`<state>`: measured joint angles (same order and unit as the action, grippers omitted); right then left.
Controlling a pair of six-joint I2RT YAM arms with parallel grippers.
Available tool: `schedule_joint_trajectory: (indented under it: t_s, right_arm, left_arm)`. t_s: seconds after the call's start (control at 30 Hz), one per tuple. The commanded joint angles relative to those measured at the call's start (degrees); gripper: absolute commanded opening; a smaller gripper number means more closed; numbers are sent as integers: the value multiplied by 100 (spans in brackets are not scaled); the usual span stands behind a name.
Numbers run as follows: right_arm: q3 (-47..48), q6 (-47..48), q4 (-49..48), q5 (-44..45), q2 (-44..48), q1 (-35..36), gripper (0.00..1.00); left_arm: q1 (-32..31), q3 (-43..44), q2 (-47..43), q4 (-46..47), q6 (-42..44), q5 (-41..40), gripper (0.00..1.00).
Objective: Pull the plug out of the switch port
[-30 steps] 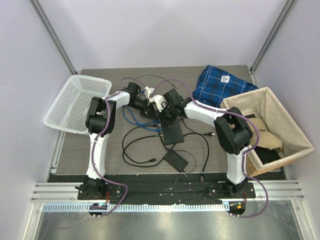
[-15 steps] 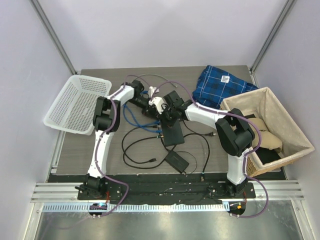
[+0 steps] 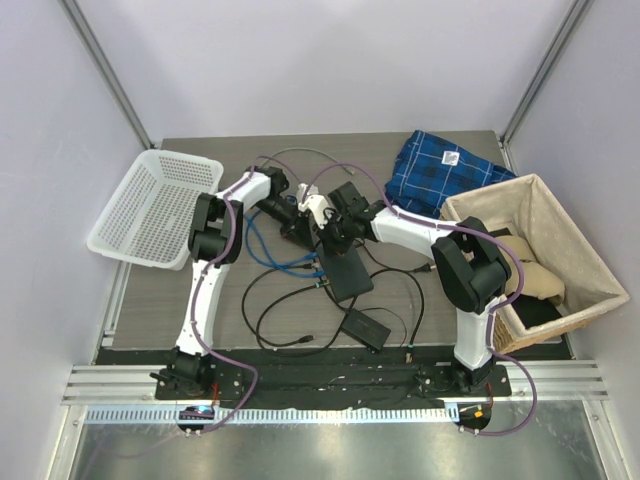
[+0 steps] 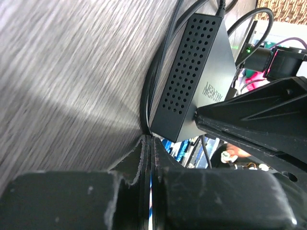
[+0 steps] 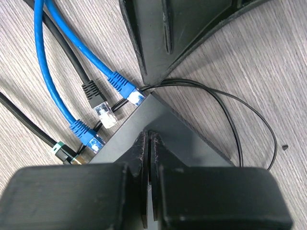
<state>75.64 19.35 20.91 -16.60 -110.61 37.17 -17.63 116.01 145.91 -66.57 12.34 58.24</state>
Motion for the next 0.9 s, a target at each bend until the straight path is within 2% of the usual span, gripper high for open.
schedule_joint_trajectory:
  t_s: [0.0, 0.1, 0.13, 0.17, 0.27, 0.33, 0.5, 0.7, 0.87]
  right_arm:
    - [-435, 130, 784, 553, -383, -60, 1]
    - [-567, 130, 740, 561, -286, -61, 1]
    - [-594, 130, 739, 553, -277, -69, 1]
    - [-620, 130, 739, 544, -277, -69, 1]
    - [-612, 121, 739, 535, -286, -69, 1]
    - [-594, 121, 731, 535, -303, -69, 1]
    - [-567, 130, 739, 561, -304, -87, 1]
    - [-611, 130, 739, 561, -295, -113, 1]
    - [-559, 95, 739, 526, -339, -131, 1]
  left_arm:
    - [14, -313, -210, 81, 138, -348, 0]
    - [31, -1192, -649, 591, -29, -243, 1]
    - [40, -1534, -729, 740, -134, -295, 7]
    - [40, -1659, -817, 968, -187, -339, 19]
    - [66, -1774, -871, 1136, -345, -287, 34]
    - [136, -1722, -775, 1172, -442, -121, 37]
    - [137, -1599, -555, 1058, -329, 485, 41]
    - [-56, -1651, -554, 1023, -21, 328, 40]
    - [-153, -1607, -467, 1040, -135, 285, 34]
